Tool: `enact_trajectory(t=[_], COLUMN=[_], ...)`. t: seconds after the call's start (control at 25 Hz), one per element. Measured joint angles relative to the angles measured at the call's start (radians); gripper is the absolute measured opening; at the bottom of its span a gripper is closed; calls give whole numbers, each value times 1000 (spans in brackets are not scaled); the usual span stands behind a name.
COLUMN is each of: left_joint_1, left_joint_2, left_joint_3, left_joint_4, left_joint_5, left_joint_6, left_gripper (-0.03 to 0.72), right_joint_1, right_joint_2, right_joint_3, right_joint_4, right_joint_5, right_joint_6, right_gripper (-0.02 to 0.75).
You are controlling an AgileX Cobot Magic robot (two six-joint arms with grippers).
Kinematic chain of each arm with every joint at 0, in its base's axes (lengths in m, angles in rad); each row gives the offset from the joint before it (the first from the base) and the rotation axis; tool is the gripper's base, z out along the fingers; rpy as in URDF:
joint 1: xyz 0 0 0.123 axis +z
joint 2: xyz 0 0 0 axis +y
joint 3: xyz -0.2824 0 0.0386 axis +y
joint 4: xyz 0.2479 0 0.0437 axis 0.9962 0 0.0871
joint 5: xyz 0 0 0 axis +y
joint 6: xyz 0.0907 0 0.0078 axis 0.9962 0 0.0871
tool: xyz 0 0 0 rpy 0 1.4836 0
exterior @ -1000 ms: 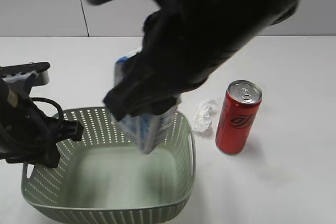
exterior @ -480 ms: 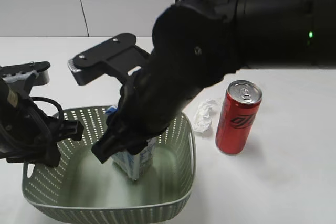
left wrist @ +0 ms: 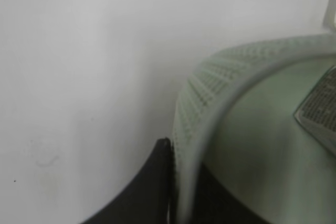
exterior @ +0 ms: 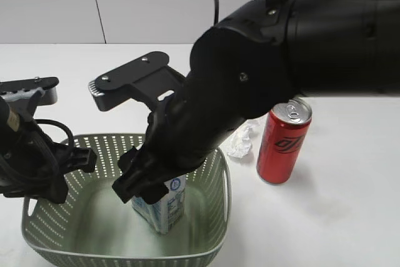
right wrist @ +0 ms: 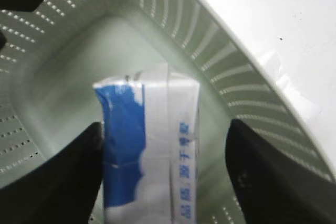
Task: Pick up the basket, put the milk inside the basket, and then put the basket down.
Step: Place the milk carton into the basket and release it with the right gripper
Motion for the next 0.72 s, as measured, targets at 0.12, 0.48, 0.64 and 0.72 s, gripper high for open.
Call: enact_trajectory(t=[0.12, 0.48, 0.64, 0.72], left_joint_1=[0, 0, 0, 0], left_joint_2=[0, 0, 0, 0], left_joint_3=[2, 3, 3, 3], left_joint_4=[1, 1, 0, -2], left_joint_5=[4, 19, 24, 24], left_joint_6=[1, 1, 1, 0], left_gripper=[6, 6, 6, 6], right_joint_1=[0, -120, -298, -393], right_joint_2=[-35, -256, -296, -304], right_joint_3=[0, -3, -4, -4], right_joint_4=[-2, -36, -62, -66], right_joint_5=[6, 61, 117, 147], right_joint_6=[0, 27, -2, -33], right_gripper=[623, 636, 636, 634])
